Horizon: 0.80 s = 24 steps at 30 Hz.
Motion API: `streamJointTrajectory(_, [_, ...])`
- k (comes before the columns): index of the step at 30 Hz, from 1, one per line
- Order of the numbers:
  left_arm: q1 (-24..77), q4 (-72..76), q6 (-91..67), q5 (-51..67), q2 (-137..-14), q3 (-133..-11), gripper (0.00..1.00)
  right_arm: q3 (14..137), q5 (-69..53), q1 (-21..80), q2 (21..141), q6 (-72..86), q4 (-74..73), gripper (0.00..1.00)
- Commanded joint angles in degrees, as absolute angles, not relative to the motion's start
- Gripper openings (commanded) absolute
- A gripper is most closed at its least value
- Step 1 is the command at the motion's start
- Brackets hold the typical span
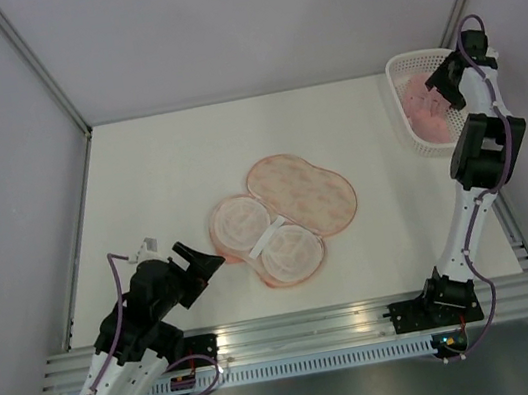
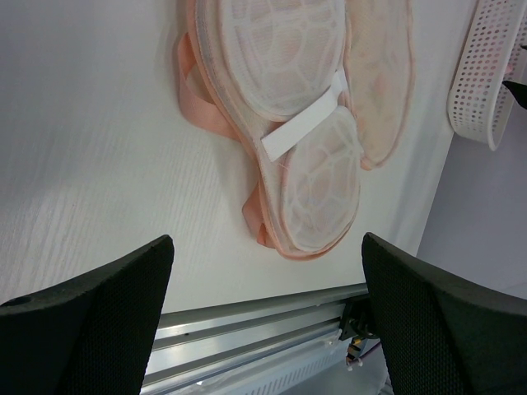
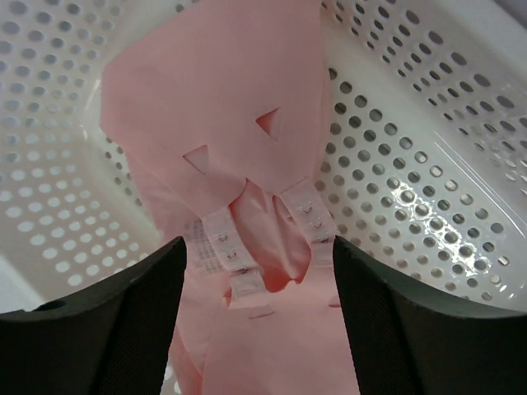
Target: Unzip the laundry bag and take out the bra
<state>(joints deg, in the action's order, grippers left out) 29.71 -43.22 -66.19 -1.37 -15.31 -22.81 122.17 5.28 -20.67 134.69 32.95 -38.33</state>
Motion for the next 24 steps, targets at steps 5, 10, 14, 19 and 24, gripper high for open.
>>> streamJointTrajectory(5, [29.71, -42.37, -67.24, -0.71, -14.41, -23.91, 0.99, 109.70, 2.21, -14.96, 110.85, 28.84, -28.05, 0.82])
streamJointTrajectory(10, [29.71, -39.29, -64.69, -0.26, -13.27, -23.29, 1.00, 98.75, -8.84, -5.92, 98.28, 23.74, -27.60, 0.84])
streamJointTrajectory(14, [29.71, -36.13, -60.75, 3.24, -13.44, -24.34, 1.00, 83.97, -14.93, 2.35, 83.63, 23.03, -21.99, 0.94])
streamJointTrajectory(19, [29.71, -34.10, -56.78, 5.18, -15.20, -26.80, 1.00, 64.97, -18.90, 13.76, 68.75, 24.78, -17.66, 0.98])
streamJointTrajectory(24, [29.71, -29.73, -53.00, 7.20, -15.12, -28.74, 1.00, 58.45, -16.45, 25.12, 58.02, 24.96, -23.54, 0.98])
